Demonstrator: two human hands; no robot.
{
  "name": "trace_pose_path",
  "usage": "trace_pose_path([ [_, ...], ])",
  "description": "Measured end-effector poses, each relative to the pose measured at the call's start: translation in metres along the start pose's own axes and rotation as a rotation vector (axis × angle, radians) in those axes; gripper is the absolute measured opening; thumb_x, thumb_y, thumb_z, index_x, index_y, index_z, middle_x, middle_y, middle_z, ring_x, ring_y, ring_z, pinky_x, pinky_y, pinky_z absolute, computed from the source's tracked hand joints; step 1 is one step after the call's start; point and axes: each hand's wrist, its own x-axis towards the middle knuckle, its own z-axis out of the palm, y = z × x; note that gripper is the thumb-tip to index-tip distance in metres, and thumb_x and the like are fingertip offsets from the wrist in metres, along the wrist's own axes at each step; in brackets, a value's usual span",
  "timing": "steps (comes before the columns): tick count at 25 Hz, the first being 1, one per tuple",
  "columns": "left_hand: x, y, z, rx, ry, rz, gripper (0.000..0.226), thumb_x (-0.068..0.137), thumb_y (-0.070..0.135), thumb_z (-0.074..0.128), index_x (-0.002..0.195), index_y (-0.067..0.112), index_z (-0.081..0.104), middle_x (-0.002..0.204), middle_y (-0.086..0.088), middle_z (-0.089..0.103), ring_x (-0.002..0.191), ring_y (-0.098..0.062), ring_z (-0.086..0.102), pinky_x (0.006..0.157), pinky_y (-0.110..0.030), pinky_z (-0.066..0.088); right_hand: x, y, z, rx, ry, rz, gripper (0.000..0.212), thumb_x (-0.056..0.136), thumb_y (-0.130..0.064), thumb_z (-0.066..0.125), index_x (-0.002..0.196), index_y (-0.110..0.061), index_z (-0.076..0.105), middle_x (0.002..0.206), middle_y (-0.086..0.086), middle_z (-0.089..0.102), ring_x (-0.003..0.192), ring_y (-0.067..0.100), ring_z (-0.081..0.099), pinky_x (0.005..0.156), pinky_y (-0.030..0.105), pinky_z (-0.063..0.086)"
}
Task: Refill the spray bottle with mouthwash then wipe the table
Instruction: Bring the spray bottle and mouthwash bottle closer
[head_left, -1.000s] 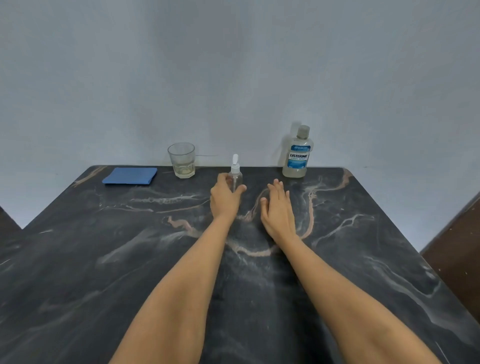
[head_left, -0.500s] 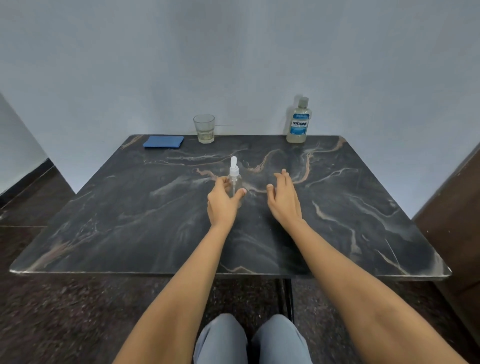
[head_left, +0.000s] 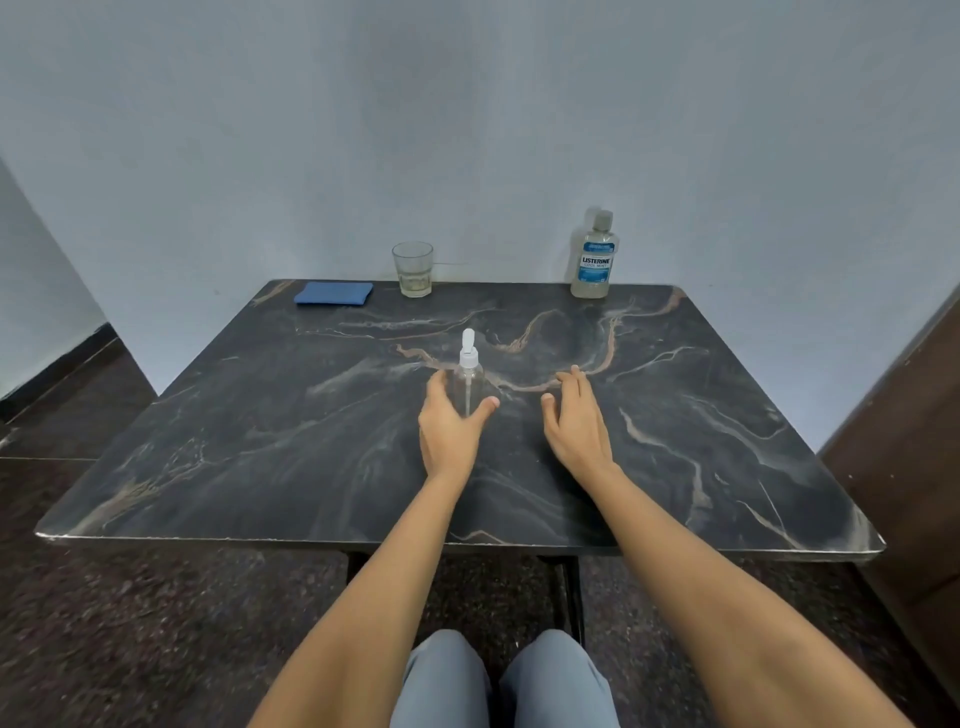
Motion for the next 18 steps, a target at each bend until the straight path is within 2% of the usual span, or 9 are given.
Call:
trace_pose_path([
  [1,-0.009,-0.001,0.002,0.015,0.075,-0.022,0.078,0.074,0.035,0.079,0.136,0.007,0.04,0.137,-0.009,0.049,0.129,-0.026,0.043,0.102,-0.029,0.034,0.003,0.004,0.0,0.005,0.004,0.007,0.044,0.1,-0.026,0.04,0.139,-0.008,0.039,0.153,0.01,0.03,0.144,0.023,0.024,0.116,0.04,0.028],
  [3,-0.034,-0.007,0.013,0.112,0.253,0.038,0.058,0.076,0.033,0.077,0.117,0.006,0.046,0.118,-0.012,0.05,0.114,-0.033,0.047,0.096,-0.028,0.031,0.012,0.012,-0.002,0.023,0.025,0.027,0.044,0.099,-0.028,0.04,0.139,-0.009,0.039,0.153,0.01,0.03,0.144,0.022,0.025,0.114,0.038,0.029],
  [4,-0.047,-0.009,0.021,0.147,0.26,0.096,0.043,0.078,0.03,0.074,0.104,0.012,0.046,0.106,-0.007,0.049,0.104,-0.032,0.05,0.089,-0.028,0.032,0.019,0.017,-0.004,0.033,0.036,0.037,0.044,0.099,-0.028,0.04,0.139,-0.01,0.038,0.153,0.01,0.03,0.144,0.021,0.025,0.114,0.037,0.029],
  [6,-0.061,-0.008,0.041,0.197,0.086,0.195,0.031,0.081,0.029,0.068,0.095,0.02,0.042,0.097,0.001,0.047,0.093,-0.024,0.049,0.081,-0.03,0.038,0.037,0.028,-0.008,0.056,0.046,0.056,0.044,0.1,-0.027,0.04,0.14,-0.009,0.037,0.153,0.011,0.03,0.144,0.022,0.025,0.114,0.036,0.027],
  [8,-0.047,-0.005,0.066,0.272,-0.123,0.263,0.026,0.086,0.03,0.063,0.103,0.018,0.048,0.103,0.001,0.051,0.098,-0.019,0.048,0.084,-0.03,0.042,0.06,0.04,-0.011,0.08,0.06,0.077,0.045,0.099,-0.026,0.04,0.14,-0.007,0.036,0.151,0.013,0.032,0.141,0.025,0.031,0.114,0.039,0.031],
  [10,-0.016,-0.001,0.092,0.374,-0.22,0.315,0.032,0.091,0.031,0.057,0.116,0.013,0.05,0.116,-0.002,0.054,0.11,-0.019,0.048,0.092,-0.031,0.04,0.086,0.053,-0.011,0.112,0.089,0.108,0.045,0.099,-0.026,0.041,0.139,-0.006,0.036,0.147,0.012,0.036,0.134,0.026,0.039,0.109,0.035,0.035],
  [13,0.038,0.004,0.118,0.465,-0.292,0.32,0.042,0.097,0.03,0.048,0.132,0.009,0.045,0.132,-0.006,0.052,0.126,-0.022,0.043,0.103,-0.033,0.034,0.126,0.073,-0.007,0.165,0.108,0.14,0.048,0.096,-0.025,0.047,0.139,-0.005,0.037,0.143,0.012,0.039,0.13,0.024,0.041,0.101,0.025,0.03],
  [18,0.105,0.002,0.155,0.578,-0.342,0.262,0.051,0.1,0.034,0.04,0.142,0.005,0.038,0.145,-0.01,0.043,0.138,-0.024,0.033,0.113,-0.037,0.024,0.208,0.112,-0.007,0.308,0.193,0.27,0.059,0.088,-0.022,0.06,0.139,-0.004,0.036,0.139,0.013,0.045,0.127,0.025,0.044,0.099,0.023,0.03],
])
